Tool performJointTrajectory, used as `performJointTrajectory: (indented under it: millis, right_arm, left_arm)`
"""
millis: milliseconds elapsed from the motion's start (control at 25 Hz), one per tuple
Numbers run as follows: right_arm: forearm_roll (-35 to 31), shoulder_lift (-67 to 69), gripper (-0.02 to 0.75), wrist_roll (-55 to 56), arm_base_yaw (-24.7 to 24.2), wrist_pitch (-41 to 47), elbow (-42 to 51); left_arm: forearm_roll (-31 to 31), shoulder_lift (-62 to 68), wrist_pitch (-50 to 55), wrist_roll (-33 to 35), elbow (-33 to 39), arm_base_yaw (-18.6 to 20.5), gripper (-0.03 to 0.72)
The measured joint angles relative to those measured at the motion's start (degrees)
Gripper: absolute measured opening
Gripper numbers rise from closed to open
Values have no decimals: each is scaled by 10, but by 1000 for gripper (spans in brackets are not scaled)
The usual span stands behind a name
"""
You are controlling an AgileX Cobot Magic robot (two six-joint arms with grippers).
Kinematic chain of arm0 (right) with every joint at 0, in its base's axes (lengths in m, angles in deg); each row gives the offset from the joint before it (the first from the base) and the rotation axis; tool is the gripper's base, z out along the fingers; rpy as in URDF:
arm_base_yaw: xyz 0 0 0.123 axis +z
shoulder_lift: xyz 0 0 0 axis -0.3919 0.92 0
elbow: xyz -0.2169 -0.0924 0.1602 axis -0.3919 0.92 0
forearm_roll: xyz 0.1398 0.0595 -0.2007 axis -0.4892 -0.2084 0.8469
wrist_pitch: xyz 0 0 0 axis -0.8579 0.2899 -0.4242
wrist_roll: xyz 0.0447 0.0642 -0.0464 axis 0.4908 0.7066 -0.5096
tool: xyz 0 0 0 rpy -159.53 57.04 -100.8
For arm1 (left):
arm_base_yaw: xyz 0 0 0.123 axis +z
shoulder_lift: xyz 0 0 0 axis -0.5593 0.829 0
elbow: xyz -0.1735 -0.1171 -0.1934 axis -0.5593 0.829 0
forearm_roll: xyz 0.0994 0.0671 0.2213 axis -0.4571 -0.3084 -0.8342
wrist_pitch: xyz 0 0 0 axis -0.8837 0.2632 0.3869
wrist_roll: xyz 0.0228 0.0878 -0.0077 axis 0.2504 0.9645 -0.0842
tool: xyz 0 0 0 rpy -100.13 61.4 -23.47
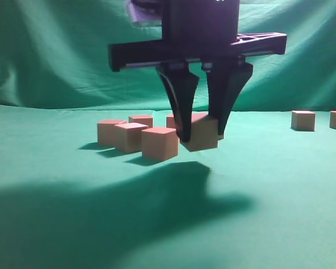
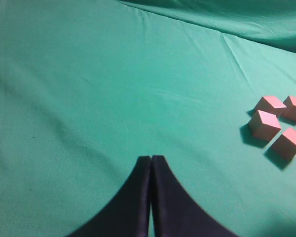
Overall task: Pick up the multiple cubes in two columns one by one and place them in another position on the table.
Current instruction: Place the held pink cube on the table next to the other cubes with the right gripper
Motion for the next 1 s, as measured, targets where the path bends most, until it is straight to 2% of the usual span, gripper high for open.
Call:
performJointTrajectory:
  millis: [1000]
  right_arm:
    - [1,21,267,33,0,-5,-1]
  left_arm:
    - [0,0,0,0,0,0,0]
